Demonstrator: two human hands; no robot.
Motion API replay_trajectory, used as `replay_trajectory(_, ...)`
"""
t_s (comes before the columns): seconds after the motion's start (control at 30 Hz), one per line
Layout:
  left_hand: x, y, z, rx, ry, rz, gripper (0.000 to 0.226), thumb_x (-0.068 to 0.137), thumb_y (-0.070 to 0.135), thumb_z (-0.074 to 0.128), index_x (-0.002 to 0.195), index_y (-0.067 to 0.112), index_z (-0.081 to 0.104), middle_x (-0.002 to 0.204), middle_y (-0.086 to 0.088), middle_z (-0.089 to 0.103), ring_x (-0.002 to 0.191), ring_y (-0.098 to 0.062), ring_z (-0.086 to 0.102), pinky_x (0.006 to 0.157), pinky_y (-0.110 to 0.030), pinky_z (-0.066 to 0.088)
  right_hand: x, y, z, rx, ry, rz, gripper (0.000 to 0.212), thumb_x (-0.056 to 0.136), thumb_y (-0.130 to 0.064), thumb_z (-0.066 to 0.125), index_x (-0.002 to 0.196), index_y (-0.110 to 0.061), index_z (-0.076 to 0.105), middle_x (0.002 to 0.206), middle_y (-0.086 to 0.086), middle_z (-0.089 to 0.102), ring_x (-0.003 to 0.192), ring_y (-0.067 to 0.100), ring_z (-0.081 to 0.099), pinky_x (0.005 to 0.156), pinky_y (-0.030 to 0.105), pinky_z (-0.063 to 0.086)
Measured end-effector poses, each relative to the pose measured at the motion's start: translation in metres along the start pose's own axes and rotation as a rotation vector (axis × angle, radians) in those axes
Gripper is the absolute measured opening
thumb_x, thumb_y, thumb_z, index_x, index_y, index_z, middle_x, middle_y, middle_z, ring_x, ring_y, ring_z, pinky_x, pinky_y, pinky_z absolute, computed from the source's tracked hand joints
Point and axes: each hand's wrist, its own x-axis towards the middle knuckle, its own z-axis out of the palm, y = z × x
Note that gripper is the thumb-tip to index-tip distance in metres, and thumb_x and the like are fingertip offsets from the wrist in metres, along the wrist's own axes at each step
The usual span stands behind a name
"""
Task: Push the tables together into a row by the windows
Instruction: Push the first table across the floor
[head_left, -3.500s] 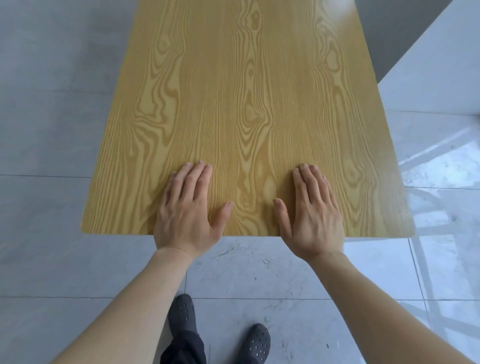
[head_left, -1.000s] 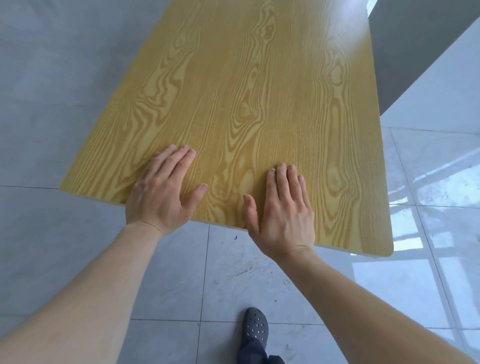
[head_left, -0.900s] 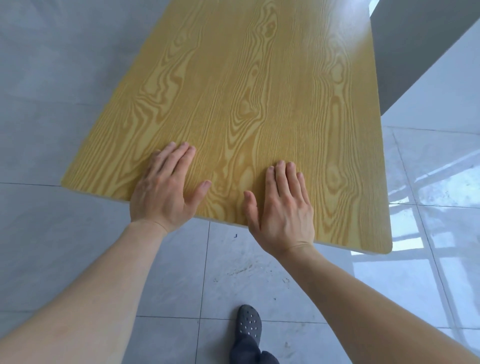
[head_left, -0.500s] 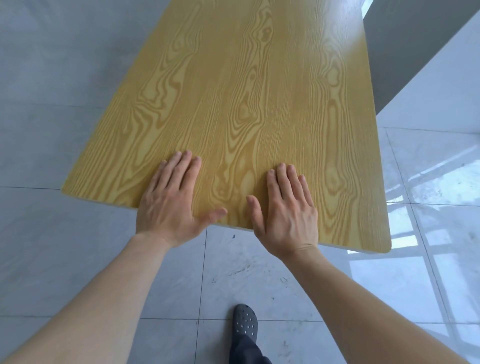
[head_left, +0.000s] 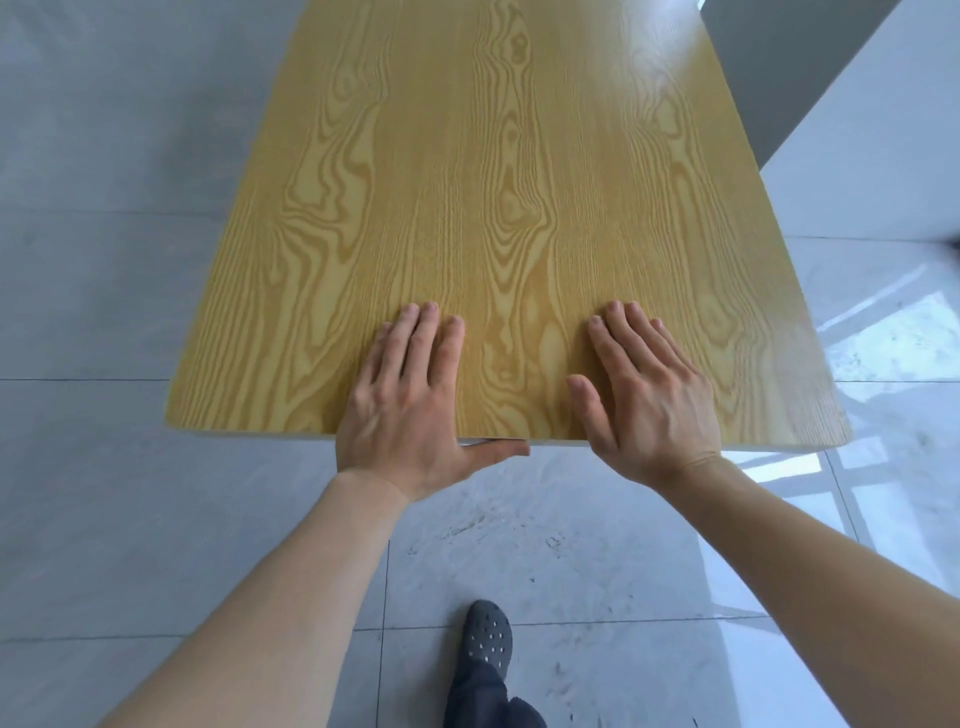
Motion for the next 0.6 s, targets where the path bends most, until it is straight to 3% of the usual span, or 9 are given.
replay_trajectory(0.37, -0.002, 0.050, 0.002, -0.071, -0.025, -0.041, 0.139, 0.065, 0.105, 0.033, 0.159, 0.002, 0.029, 0.168, -0.021, 0.025, 0.158, -0.034, 0.015, 0.127, -0.052, 0.018, -0.016, 0.043, -0.010, 0.049, 0.031, -0.025, 0.069, 0.105, -0.054, 0.035, 0.142, -0.001, 0.057, 0.153, 0.018, 0.051, 0.145, 0.036, 0.045, 0.115, 0.055, 0.042)
replay_trajectory(0.6, -0.002, 0.052, 0.003, -0.047, -0.034, -0.052, 0.137, 0.067, 0.105, 0.031, 0.162, 0.006, 0.022, 0.170, -0.017, 0.017, 0.160, -0.030, 0.006, 0.129, -0.050, 0.013, -0.016, 0.041, -0.012, 0.081, -0.016, 0.039, 0.073, 0.102, -0.061, 0.035, 0.145, -0.005, 0.055, 0.156, 0.013, 0.049, 0.150, 0.030, 0.038, 0.120, 0.051, 0.036)
